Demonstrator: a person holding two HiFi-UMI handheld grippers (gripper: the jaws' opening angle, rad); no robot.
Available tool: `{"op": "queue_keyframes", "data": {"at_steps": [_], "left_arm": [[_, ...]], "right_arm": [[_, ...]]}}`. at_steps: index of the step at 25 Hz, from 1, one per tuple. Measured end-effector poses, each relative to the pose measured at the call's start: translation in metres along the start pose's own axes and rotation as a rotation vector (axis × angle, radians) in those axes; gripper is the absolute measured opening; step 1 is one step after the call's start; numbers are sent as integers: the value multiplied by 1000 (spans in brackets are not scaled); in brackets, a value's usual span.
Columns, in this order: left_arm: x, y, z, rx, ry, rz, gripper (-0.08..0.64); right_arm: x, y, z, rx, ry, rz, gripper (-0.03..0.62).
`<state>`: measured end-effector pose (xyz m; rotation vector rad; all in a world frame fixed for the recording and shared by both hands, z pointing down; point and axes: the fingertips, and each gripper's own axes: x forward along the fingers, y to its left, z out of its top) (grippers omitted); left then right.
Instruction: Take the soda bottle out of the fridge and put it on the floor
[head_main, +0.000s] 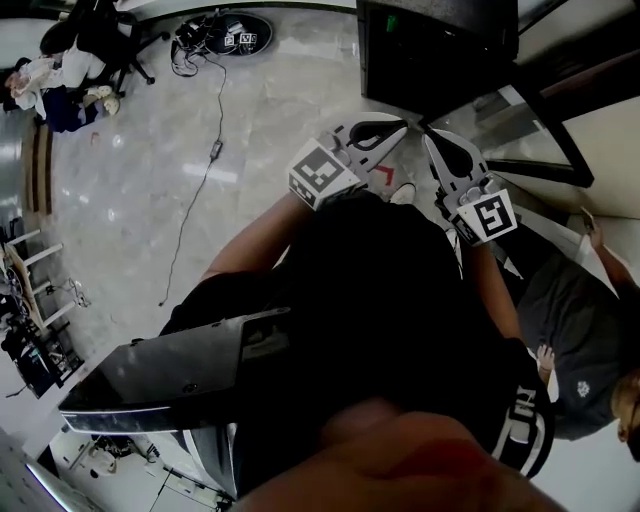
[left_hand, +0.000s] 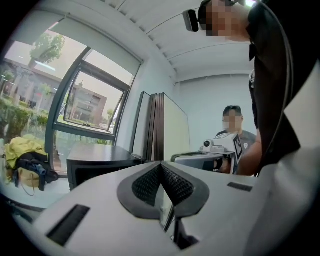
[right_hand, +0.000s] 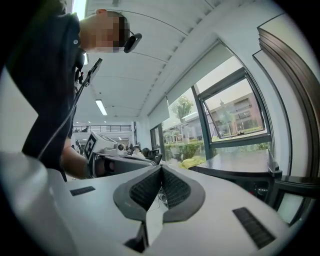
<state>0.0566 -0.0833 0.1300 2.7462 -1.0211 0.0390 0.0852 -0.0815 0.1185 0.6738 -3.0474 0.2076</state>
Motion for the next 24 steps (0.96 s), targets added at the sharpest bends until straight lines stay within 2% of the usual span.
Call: {"op": "queue_keyframes", "data": {"at_steps": [3,10,16,24], "left_arm": [[5,2,8,26,-19,-2,-3],[6,8,-4,55,-26,-6,-3],[10,15,15,52,-35,6,-3],[7,7,14,69,-34,9,-3]], "right_arm": [[2,-6,6,-26,-2,-12,12],[10,-7,-7,-45,-19,-15,12],[15,-12,12,-62,-39,-16,12],[5,-8,7,-91,-25,-20,12]]}}
